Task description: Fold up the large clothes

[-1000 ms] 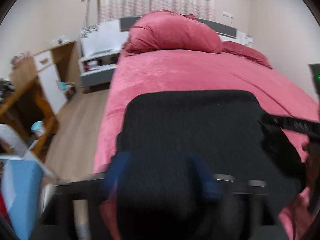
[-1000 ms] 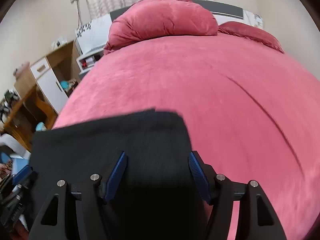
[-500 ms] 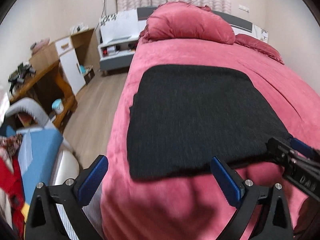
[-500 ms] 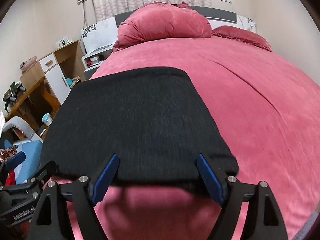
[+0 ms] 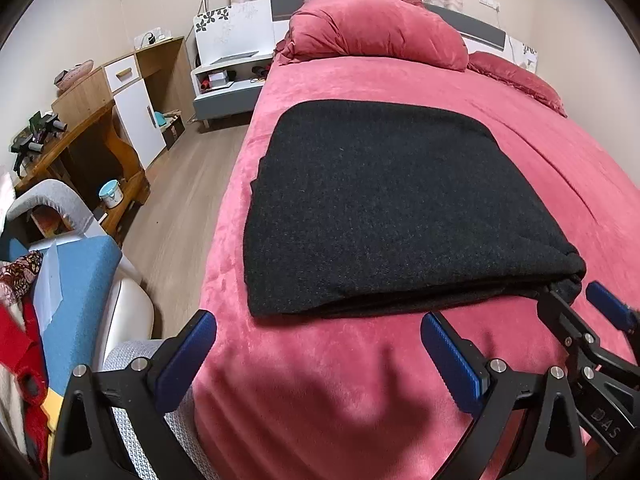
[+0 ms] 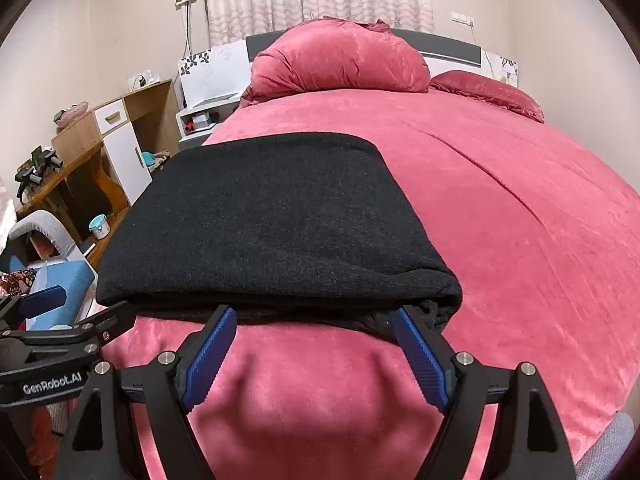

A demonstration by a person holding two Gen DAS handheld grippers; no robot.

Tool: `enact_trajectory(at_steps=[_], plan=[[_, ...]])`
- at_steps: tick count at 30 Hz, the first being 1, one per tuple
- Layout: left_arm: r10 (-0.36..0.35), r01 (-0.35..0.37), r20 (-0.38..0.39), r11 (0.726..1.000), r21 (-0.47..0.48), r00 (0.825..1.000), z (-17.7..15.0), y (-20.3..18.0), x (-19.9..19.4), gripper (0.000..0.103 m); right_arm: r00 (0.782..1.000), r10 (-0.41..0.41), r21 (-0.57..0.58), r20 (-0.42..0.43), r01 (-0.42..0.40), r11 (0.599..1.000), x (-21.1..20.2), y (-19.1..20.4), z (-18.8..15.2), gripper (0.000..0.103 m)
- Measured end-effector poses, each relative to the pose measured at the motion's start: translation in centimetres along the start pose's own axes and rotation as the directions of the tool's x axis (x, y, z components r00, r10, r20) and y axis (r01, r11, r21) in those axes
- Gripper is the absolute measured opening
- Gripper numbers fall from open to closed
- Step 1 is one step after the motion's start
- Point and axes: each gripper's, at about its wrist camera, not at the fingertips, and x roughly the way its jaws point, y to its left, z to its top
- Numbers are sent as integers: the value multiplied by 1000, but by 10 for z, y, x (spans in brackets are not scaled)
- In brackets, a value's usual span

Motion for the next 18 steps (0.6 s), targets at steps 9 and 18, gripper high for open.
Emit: enact_trajectory(at_steps=[9, 18], plan=[[18, -18, 3, 1000, 10, 1000, -1, -1, -1, 103, 1000, 1, 20, -4, -1, 1000, 0, -1, -2, 83], [13, -13, 22, 1000, 13, 1000, -2, -1, -4, 103, 1000, -2, 23, 1, 2, 1000, -2, -3, -4, 83]])
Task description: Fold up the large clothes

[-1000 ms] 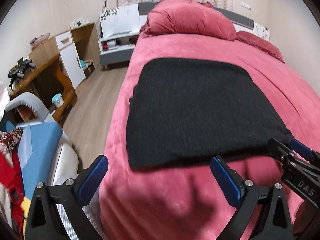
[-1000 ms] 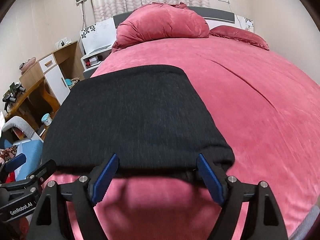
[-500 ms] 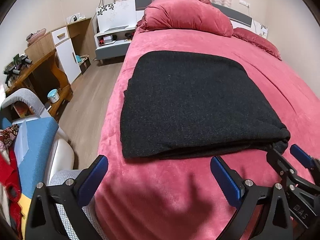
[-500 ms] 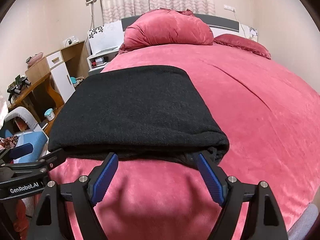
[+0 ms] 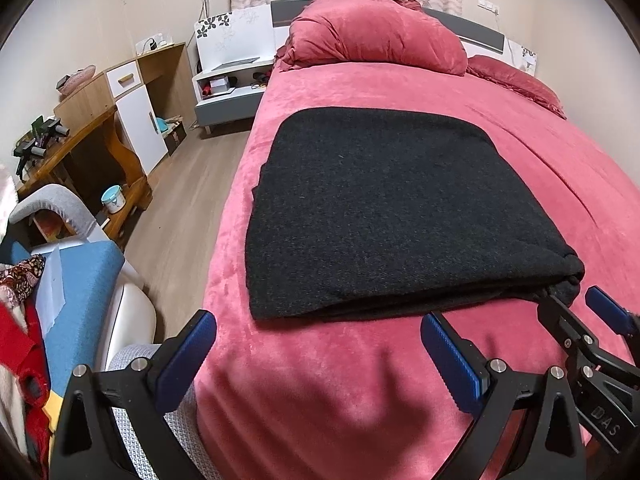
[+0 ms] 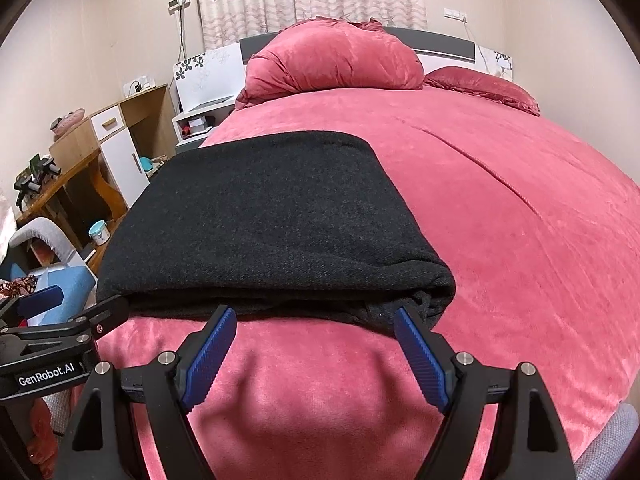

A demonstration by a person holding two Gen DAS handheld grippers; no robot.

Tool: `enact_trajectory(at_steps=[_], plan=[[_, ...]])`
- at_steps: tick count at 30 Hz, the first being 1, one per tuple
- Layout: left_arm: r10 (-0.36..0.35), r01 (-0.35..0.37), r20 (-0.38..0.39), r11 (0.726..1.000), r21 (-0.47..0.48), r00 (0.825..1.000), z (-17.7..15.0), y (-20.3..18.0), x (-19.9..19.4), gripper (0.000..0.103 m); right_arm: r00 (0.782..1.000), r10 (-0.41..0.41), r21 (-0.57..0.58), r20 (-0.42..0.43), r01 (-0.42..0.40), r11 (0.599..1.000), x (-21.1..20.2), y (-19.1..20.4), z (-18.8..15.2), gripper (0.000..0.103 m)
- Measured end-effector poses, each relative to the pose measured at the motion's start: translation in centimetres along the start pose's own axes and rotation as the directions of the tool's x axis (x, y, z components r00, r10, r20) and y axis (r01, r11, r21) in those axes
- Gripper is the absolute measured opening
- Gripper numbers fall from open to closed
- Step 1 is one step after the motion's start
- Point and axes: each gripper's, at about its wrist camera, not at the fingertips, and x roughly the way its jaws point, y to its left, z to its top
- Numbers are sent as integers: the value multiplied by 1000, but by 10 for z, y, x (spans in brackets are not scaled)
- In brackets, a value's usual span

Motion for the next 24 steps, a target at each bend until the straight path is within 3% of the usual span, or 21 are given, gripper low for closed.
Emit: enact_trajectory(at_steps=[24], plan=[[-15, 14, 25, 1000, 18, 1000, -2, -7, -5, 103, 999, 22, 25, -23, -22, 999, 1, -13, 0, 83]])
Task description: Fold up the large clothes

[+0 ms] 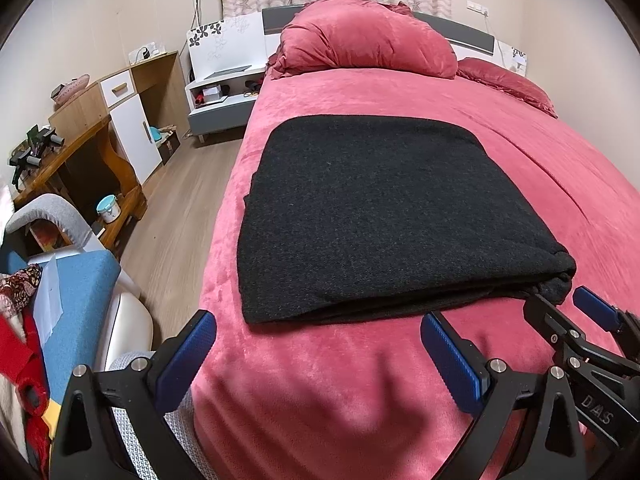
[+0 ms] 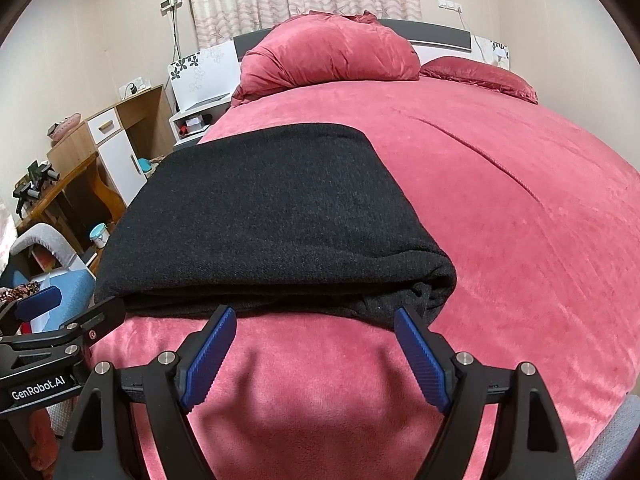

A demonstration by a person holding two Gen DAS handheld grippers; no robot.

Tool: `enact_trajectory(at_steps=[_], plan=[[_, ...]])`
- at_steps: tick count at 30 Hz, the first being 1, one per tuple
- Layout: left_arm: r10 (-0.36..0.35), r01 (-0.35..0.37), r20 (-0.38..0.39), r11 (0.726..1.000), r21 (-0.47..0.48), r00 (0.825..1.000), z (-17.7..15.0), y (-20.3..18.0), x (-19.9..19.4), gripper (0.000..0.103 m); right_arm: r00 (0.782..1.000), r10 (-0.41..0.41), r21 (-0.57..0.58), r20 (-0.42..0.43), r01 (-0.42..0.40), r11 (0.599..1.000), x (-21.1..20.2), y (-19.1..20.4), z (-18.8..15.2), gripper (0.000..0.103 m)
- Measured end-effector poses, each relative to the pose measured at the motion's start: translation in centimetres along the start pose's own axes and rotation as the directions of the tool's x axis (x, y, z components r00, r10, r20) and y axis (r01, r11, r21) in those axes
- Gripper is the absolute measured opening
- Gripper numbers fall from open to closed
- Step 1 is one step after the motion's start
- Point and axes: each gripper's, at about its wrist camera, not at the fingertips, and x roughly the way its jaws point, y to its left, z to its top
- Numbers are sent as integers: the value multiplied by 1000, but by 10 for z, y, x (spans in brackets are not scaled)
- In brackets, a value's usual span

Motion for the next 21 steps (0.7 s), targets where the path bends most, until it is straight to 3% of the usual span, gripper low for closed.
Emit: enact_trajectory(at_steps=[21], plan=[[2, -2, -15, 1000, -5, 1000, 1, 3, 2, 103, 1000, 20, -3, -7, -20, 1000, 2, -3, -2, 83]])
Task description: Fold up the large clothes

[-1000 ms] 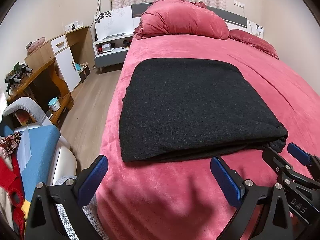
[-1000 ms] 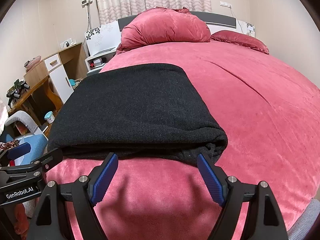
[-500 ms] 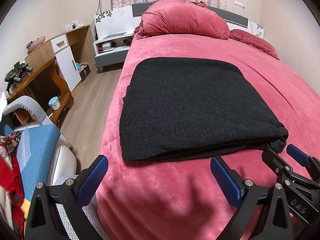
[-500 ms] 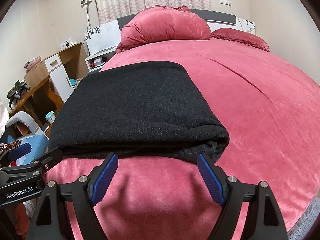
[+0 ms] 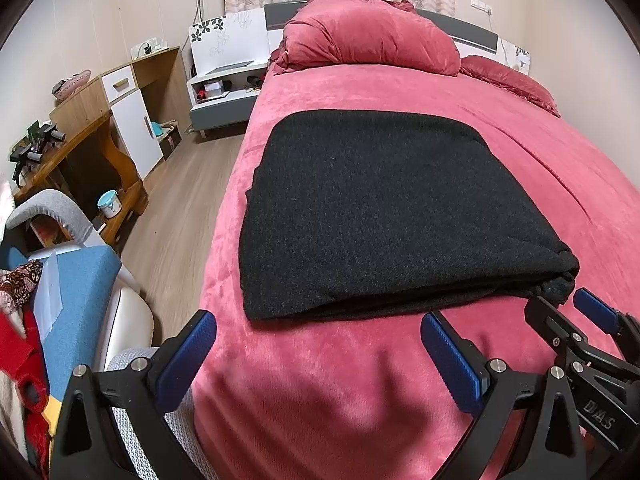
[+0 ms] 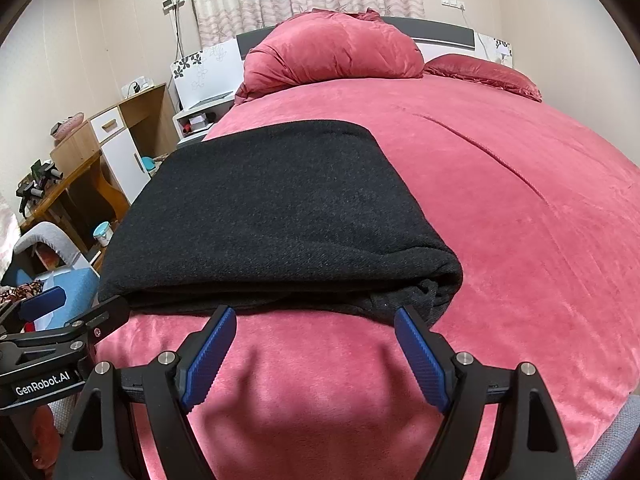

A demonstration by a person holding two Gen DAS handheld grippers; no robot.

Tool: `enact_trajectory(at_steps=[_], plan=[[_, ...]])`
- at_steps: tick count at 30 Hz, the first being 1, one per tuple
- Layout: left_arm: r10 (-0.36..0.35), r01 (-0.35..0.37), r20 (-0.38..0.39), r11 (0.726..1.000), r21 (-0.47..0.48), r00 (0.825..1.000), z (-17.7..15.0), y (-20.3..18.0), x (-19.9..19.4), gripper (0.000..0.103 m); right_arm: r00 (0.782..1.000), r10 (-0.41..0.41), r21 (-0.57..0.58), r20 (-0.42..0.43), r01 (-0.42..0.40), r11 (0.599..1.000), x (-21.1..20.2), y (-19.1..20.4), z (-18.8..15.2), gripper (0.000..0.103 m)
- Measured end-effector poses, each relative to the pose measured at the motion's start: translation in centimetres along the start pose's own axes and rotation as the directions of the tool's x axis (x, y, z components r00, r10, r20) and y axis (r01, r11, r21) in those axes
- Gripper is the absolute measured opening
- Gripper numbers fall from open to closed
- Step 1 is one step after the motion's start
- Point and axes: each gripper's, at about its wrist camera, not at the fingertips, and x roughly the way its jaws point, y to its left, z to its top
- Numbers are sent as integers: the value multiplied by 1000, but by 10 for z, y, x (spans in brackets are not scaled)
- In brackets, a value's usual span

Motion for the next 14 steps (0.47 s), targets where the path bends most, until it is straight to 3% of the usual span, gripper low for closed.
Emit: enact_trajectory(at_steps=[14], plan=[[-5, 4, -14, 1000, -16, 1000, -2, 3, 3, 103, 1000, 7, 6, -9, -7, 1000, 1, -1, 0, 83]])
